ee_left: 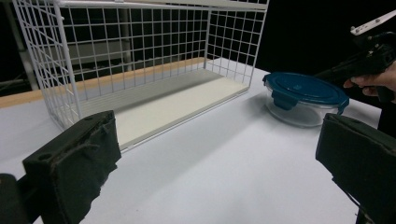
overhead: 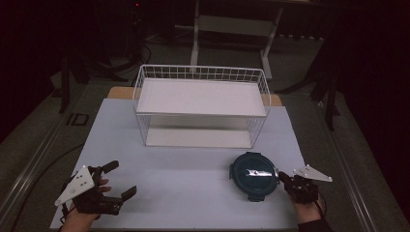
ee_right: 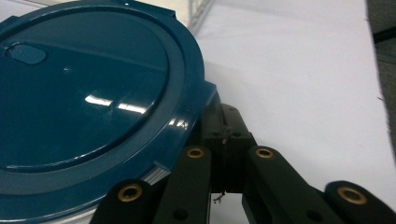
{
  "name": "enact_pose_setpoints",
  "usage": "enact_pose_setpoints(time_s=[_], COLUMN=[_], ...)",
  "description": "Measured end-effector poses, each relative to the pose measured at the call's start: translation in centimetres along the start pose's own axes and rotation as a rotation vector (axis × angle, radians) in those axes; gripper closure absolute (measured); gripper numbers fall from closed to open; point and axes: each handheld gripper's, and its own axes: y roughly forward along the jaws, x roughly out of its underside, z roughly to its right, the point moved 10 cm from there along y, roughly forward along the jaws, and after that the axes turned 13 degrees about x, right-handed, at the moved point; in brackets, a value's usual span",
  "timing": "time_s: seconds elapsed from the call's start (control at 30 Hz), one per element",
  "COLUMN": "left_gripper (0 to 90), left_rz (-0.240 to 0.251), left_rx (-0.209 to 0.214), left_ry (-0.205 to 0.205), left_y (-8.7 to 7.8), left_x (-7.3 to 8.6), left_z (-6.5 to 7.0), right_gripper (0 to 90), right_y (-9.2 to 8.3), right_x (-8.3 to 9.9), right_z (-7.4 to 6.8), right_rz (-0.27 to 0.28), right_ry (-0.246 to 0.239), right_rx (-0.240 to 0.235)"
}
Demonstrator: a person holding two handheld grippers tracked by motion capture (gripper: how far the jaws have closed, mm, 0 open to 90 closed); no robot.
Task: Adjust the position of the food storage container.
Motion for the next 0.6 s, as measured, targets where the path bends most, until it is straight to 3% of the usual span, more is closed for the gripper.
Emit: enact_pose_setpoints(time_s=[0.47, 0.6], left_gripper=[0.0, 0.0], left_rz=[-0.022, -0.024], left_rx=[0.009, 0.01], left_ry=[0.007, 0.011], left_y=[0.3, 0.2], left_x=[0.3, 0.3], left_z=[0.2, 0.2], right_gripper=[90.0, 90.0], right_y=[1.2, 1.6], right_x=[-1.7, -2.4], right_z=[-4.1, -5.8], right_rz=[-0.005, -0.001], right_ry=[-0.028, -0.05], right_rx=[-0.083, -0.101])
